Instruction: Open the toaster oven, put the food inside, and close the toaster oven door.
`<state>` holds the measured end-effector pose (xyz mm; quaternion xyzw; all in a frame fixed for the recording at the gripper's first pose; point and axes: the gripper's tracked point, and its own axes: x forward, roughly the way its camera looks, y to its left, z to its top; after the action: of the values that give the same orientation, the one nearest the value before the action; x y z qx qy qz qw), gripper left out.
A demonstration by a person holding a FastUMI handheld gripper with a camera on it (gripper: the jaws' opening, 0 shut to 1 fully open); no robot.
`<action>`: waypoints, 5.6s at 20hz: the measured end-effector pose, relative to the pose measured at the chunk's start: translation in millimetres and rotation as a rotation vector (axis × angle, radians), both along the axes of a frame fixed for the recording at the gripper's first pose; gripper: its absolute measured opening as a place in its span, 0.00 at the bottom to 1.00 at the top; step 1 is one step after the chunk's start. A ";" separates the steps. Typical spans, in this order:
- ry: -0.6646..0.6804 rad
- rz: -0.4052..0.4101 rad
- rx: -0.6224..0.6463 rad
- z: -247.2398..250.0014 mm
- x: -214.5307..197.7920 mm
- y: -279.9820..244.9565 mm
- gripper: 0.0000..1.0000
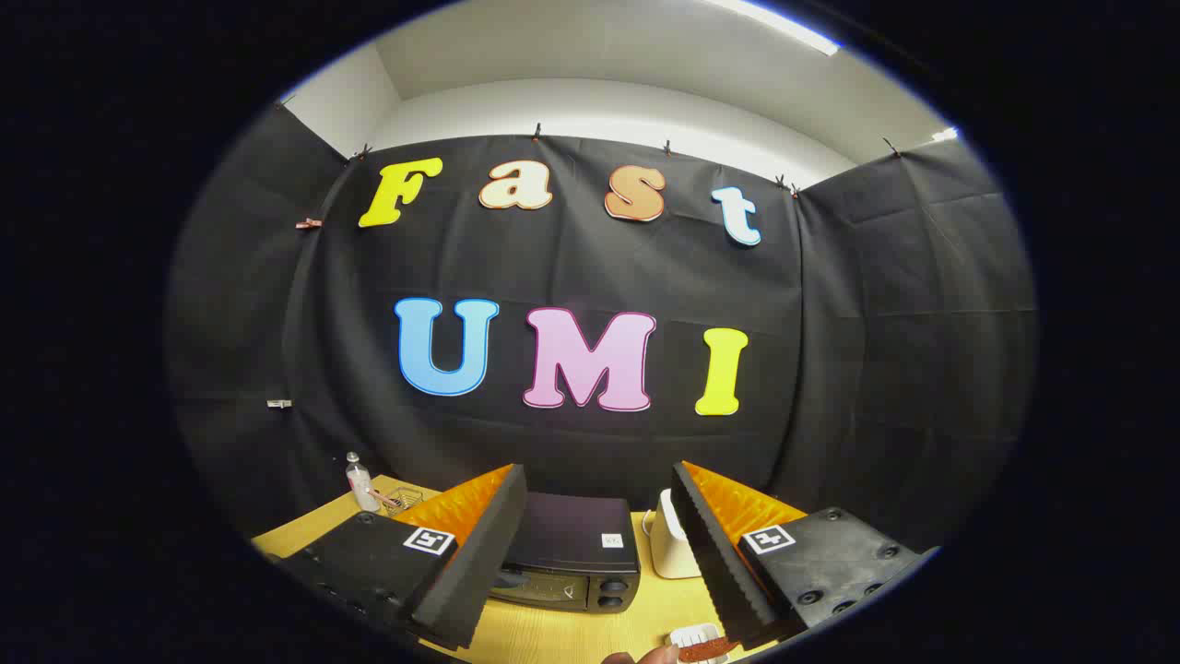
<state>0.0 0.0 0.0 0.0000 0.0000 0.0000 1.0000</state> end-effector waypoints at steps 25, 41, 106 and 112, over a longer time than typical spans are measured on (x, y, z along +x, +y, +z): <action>0.092 0.050 0.024 -68.1 34.8 71.0 0.97; 0.411 0.052 0.036 -240.7 86.0 127.5 0.98; 0.421 0.210 0.015 -155.8 15.9 -83.4 0.97; 0.586 0.188 0.083 -192.7 14.7 -156.8 0.97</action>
<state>14.7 -156.8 -192.7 0.0410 0.2883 0.0926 0.9522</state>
